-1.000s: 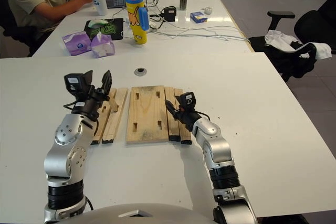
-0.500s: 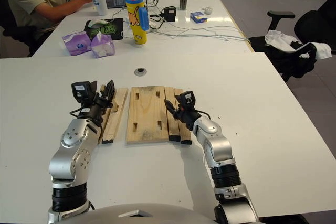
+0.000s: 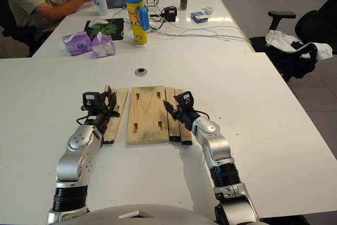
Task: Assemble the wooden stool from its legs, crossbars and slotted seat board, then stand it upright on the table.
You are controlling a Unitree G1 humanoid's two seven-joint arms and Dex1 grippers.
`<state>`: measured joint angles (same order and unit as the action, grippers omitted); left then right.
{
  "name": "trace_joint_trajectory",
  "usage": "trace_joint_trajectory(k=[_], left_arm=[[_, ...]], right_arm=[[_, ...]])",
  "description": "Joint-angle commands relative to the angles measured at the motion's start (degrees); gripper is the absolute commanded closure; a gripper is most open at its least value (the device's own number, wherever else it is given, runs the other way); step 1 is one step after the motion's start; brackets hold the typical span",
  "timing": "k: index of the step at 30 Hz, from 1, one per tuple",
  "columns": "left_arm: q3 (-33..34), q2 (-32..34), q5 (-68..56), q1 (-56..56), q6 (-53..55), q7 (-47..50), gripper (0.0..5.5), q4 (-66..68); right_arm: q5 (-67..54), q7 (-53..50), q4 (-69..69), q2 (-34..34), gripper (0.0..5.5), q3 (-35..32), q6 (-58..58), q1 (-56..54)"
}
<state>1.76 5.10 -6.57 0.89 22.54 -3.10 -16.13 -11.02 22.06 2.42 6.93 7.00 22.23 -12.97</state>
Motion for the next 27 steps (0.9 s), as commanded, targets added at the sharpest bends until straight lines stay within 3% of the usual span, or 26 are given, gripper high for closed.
trace_joint_trajectory(k=[1, 4, 16, 19, 21, 24, 27], left_arm=[[0.0, 0.6, 0.8, -0.3, -1.5, -0.4, 4.66, 0.5], [0.3, 0.8, 0.7, 0.0, -1.9, -0.5, 5.05, 0.7], [8.5, 4.6, -10.9, 17.7, 2.4, -5.8, 5.10, -1.0], [9.5, 5.1, -18.7, 22.0, 5.8, -10.9, 5.10, 0.3], [12.8, 3.6, -30.3, 25.0, 10.9, -14.4, 5.10, 1.4], [16.9, 4.3, -45.4, 29.8, 18.8, -18.6, 5.10, 5.0], [18.2, 6.2, -51.6, 33.8, 23.1, -20.9, 5.10, 9.6]], right_arm=[[1.5, -2.1, 0.6, 0.0, 2.96, -0.8, -1.1, -1.6], [0.4, -1.4, 0.9, -0.8, 2.96, -1.7, -2.7, -1.5], [-15.9, 7.4, 1.5, -1.0, 1.21, -11.3, 2.2, -4.5], [-34.8, 13.7, 1.6, -0.3, 0.69, -18.6, 17.0, -7.4], [-45.8, 18.2, 3.3, 2.0, 0.38, -23.2, 25.9, -9.5], [-53.6, 21.2, 8.9, 5.7, 0.35, -27.4, 33.5, -13.2], [-56.0, 22.2, 11.6, 7.9, 0.35, -28.3, 37.2, -16.2]])
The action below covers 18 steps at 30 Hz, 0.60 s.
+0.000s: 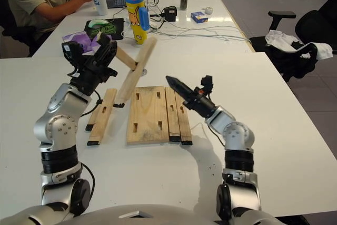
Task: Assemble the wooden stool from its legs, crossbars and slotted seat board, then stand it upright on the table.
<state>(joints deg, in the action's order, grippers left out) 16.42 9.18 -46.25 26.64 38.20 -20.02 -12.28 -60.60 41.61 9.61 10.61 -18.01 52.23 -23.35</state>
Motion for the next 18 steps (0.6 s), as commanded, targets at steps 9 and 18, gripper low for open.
trace_joint_trajectory(k=[9, 18], left_arm=[[4.9, 1.3, -24.1, 10.4, 14.6, -2.1, 5.10, 11.8], [2.3, 1.1, -27.6, 8.2, 18.1, -1.0, 5.10, 10.2]], right_arm=[[-11.2, 5.9, 6.8, 5.7, 0.35, -4.7, 13.0, -11.2], [-12.8, 5.1, 5.8, 5.0, 0.62, -5.3, 12.9, -12.1]])
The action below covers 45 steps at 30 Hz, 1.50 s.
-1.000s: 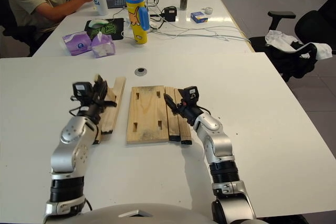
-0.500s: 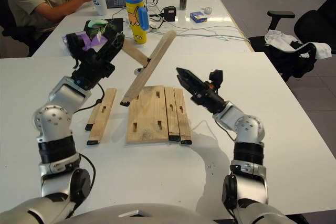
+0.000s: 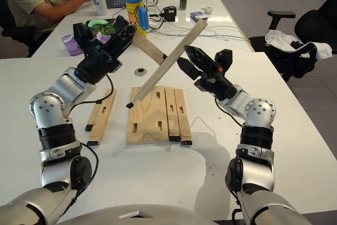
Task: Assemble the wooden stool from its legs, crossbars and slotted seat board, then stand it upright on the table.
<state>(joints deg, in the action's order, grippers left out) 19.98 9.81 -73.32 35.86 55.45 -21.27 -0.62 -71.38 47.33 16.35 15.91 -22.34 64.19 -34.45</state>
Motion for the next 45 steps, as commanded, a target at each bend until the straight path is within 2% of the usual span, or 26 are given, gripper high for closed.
trace_joint_trajectory(k=[1, 18, 20, 21, 30, 35, 37, 39, 42, 45], left_arm=[[-1.4, 0.5, -0.8, -1.1, 1.1, 0.1, 5.10, -1.6], [-2.4, 1.6, -1.0, -0.5, -0.4, -1.0, 5.10, -2.5], [-3.5, 2.1, 1.5, -0.8, -1.7, -1.5, 5.10, -3.4], [-3.8, 2.0, 2.3, -1.0, -2.3, -1.5, 4.73, -3.6], [1.0, 1.6, -0.1, 2.0, -7.1, 1.2, 3.48, -2.8], [5.5, 7.4, 1.9, 1.4, -10.7, 1.0, 2.70, -2.6], [3.0, 11.6, 7.0, -3.4, -10.2, -2.5, 2.41, -2.4], [-6.7, 18.0, 17.9, -11.6, -12.0, -9.3, 2.13, -4.4], [-17.7, 23.4, 26.8, -22.7, -14.2, -18.0, 2.09, -10.4], [-26.0, 25.6, 33.3, -28.2, -18.4, -24.7, 2.09, -16.0]], right_arm=[[-2.4, -0.5, -0.9, -0.3, 0.81, -0.9, 1.3, -1.0], [1.1, 3.6, -1.7, 0.4, 3.40, 1.7, -2.5, -0.5], [1.7, 4.0, -1.7, 0.4, 3.43, 1.8, -3.1, -0.4], [1.7, 4.4, -1.6, 0.3, 3.43, 1.8, -3.1, -0.3], [1.7, 5.4, -0.1, 0.4, 3.45, 1.6, -3.4, -0.5], [7.7, 7.3, -3.4, 2.6, 3.45, 3.1, -9.5, 3.0], [9.7, 9.8, -4.7, 4.5, 3.45, 3.4, -11.4, 5.1], [10.3, 13.5, -3.5, 6.9, 3.45, 3.9, -10.6, 5.9], [15.7, 19.3, -1.1, 10.1, 3.45, 7.8, -13.7, 6.2], [19.6, 23.8, 3.1, 10.7, 3.45, 10.2, -17.3, 4.3]])
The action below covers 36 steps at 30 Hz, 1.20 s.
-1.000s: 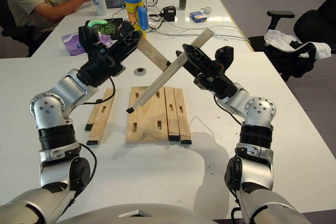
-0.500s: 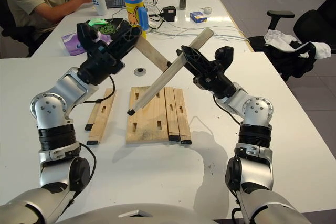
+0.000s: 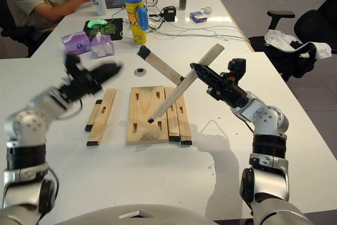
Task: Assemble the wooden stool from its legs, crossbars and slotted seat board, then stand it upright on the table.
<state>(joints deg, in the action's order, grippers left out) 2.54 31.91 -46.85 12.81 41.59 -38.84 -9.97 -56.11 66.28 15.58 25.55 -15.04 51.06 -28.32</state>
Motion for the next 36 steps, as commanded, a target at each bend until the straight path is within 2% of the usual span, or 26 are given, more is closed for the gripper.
trace_joint_trajectory(k=[1, 5, 11, 19, 26, 34, 36], left_arm=[[-10.8, 4.0, 8.6, -6.4, -5.8, -9.2, 2.09, -7.7], [-17.5, 5.6, 18.4, -6.5, -12.8, -13.5, 2.09, -7.4], [-22.8, 6.1, 30.2, -4.1, -19.7, -14.9, 2.09, -1.6], [-26.8, 7.7, 37.7, -3.8, -20.8, -18.3, 2.09, 3.2], [-31.7, 11.0, 44.3, -3.5, -23.9, -22.2, 2.09, 7.4], [-35.0, 11.4, 47.7, -5.9, -27.2, -22.3, 2.09, 10.3], [-35.1, 11.0, 47.8, -6.4, -27.2, -22.0, 2.09, 10.2]], right_arm=[[6.2, 6.3, 5.3, 0.9, 3.45, 4.2, -5.9, -2.6], [11.3, 10.5, 11.7, -0.9, 3.45, 7.3, -11.4, -5.9], [15.9, 15.0, 17.7, -1.6, 3.45, 8.6, -17.8, -9.5], [23.4, 17.7, 24.1, -3.7, 3.45, 11.9, -27.0, -13.4], [29.6, 19.8, 24.2, -3.7, 3.45, 15.4, -35.6, -14.6], [33.3, 19.7, 17.5, -3.3, 3.45, 19.4, -43.5, -11.2], [36.8, 19.4, 14.9, -2.0, 3.45, 22.4, -47.8, -8.7]])
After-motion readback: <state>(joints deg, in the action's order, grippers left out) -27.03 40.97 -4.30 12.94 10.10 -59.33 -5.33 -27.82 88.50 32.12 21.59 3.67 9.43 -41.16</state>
